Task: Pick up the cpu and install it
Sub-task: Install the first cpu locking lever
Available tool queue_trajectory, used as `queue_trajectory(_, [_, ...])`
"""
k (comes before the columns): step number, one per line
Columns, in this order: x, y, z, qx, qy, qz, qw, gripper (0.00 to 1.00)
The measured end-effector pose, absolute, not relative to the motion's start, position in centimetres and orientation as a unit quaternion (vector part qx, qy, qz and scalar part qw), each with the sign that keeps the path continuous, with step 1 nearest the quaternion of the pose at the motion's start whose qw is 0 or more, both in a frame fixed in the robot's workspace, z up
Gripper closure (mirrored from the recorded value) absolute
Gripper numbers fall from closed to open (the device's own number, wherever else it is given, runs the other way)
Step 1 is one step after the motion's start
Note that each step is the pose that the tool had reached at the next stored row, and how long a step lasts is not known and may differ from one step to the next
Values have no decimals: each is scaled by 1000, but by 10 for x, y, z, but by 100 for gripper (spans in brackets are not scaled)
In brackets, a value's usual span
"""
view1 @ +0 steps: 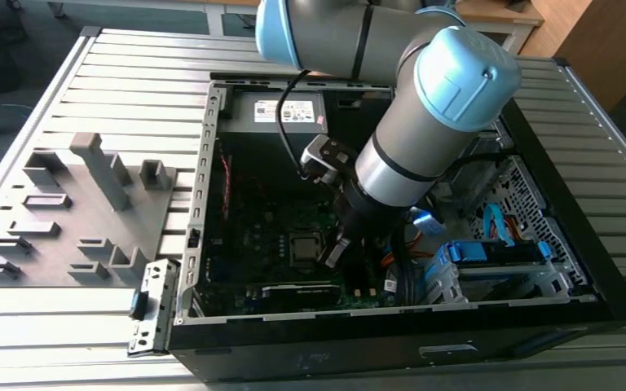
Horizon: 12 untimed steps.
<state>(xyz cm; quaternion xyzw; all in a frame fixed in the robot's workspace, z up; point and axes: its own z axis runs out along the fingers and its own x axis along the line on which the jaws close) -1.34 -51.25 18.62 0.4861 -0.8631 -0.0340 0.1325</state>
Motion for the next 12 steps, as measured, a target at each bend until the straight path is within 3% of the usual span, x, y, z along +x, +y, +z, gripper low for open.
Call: queue_trajectory(12, [-14, -516, 185, 486, -863, -34, 133, 89])
